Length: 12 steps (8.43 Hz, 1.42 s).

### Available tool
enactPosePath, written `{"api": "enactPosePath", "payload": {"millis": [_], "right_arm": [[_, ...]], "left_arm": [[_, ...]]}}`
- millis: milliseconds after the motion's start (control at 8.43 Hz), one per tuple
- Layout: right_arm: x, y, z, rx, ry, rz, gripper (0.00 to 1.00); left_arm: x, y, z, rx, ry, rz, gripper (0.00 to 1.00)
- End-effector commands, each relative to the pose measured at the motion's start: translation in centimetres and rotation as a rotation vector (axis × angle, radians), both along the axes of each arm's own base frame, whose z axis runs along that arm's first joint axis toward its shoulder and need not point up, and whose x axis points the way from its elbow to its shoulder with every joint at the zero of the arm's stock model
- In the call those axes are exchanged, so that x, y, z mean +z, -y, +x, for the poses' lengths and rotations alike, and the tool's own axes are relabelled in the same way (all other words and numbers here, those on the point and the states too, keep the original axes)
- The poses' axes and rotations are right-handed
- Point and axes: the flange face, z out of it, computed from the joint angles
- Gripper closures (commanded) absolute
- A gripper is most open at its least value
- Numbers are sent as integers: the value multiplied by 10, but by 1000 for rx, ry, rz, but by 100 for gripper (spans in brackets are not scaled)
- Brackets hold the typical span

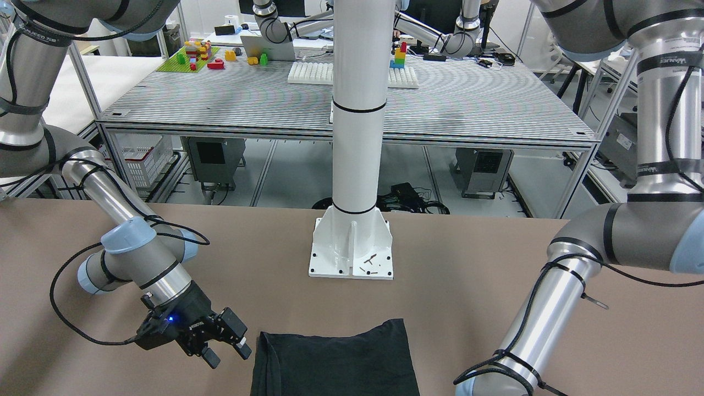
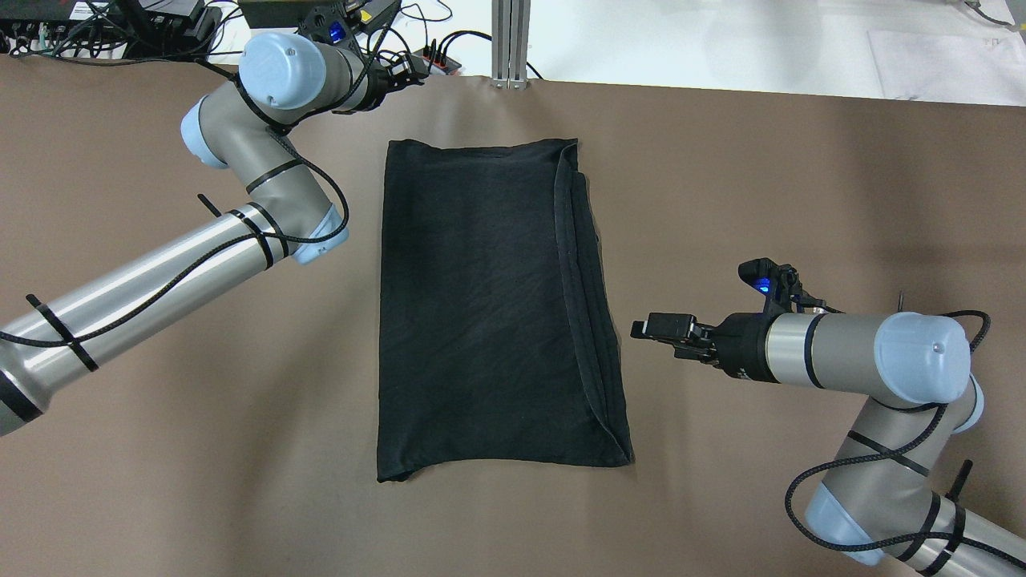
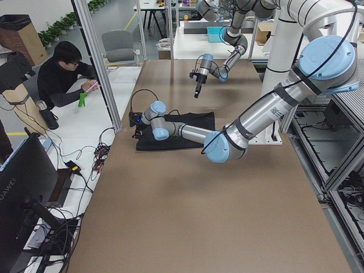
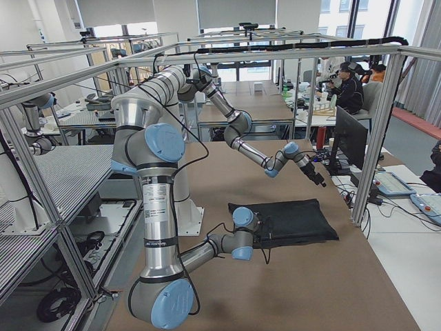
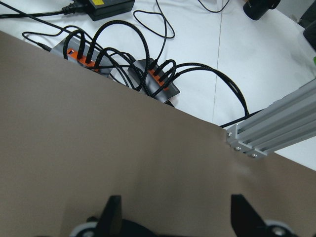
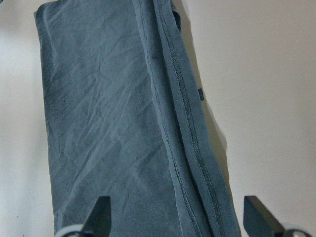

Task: Fold clothes
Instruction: 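Release the corner with the left gripper while the right gripper moves over the far edge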

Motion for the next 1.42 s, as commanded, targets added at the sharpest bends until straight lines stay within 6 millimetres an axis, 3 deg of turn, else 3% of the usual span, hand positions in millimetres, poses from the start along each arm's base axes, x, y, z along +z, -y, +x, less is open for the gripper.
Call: {"api": "enactPosePath", "payload": {"millis": [0, 119, 356, 475, 831, 950, 1187, 1306], "right_arm": [[-14, 10, -12, 20, -31, -18, 6], [-26, 14, -17, 22, -39, -23, 6], [-59, 31, -28, 18, -94, -18, 6], [-76, 47, -32, 16, -183, 36, 6], [-108, 91, -33, 38, -372, 139, 6], [-106, 118, -48, 106, -454, 198, 6], [-131, 179, -103, 151, -531, 202, 6], [-135, 198, -114, 183, -569, 211, 6]], "left_arm": [[-32, 31, -63, 96, -31, -66, 5], [-19, 28, -68, 98, -25, -69, 5], [26, 4, -83, 119, 4, -49, 5], [44, -6, -90, 120, 6, -52, 5], [72, -29, -103, 120, 7, -52, 5], [79, -38, -108, 121, 4, -48, 5], [96, -52, -118, 140, 36, -20, 5], [101, -54, -127, 145, 60, 1, 5]]}}
